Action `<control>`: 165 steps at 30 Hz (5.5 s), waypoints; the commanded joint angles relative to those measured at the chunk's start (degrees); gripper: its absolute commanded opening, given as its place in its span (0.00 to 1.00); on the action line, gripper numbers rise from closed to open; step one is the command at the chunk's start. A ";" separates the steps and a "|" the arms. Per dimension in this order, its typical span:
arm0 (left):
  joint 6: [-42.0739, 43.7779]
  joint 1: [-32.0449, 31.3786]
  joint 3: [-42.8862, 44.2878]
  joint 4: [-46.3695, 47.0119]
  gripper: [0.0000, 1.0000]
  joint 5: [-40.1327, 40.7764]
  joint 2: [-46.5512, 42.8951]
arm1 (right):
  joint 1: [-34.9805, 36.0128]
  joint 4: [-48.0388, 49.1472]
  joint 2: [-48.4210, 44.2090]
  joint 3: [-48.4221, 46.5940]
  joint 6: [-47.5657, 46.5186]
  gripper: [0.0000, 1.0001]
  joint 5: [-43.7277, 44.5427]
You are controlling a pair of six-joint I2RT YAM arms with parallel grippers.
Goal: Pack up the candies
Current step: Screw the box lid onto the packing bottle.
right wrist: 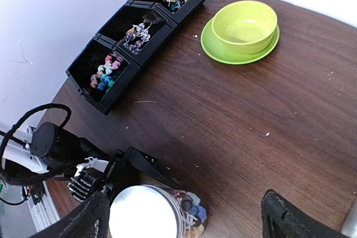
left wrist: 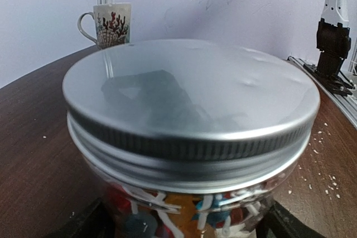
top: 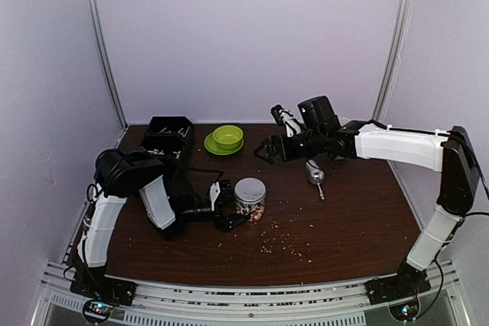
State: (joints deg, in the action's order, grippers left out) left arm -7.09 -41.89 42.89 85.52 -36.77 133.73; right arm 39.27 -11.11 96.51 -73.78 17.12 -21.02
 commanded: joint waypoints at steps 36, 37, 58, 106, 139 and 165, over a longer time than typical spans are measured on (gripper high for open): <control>-1.79 -0.65 0.00 2.64 0.85 0.01 2.57 | 0.28 22.28 13.34 6.16 9.65 0.45 -20.38; -1.86 -0.69 0.00 2.68 0.85 0.01 2.51 | 0.28 22.29 13.35 6.35 9.58 0.45 -20.38; -2.31 -0.65 0.09 2.64 0.85 0.38 2.81 | 0.29 21.76 10.89 10.82 8.69 0.21 -18.80; -3.11 -0.56 0.44 2.64 0.84 2.33 3.76 | -0.01 24.60 -3.89 24.43 9.41 0.31 -15.18; -2.75 -0.56 1.14 2.64 0.83 -0.42 4.41 | -1.21 -3.63 17.86 -8.13 -10.31 0.31 -29.41; -3.53 -0.49 0.88 2.64 0.77 3.53 4.45 | -1.76 -6.40 8.85 5.65 -10.57 0.11 -24.51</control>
State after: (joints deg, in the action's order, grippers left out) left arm -7.79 -42.81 43.83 88.75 -37.30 135.92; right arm 36.49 -13.30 107.31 -72.53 6.04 -45.58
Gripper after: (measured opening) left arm 0.803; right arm 0.129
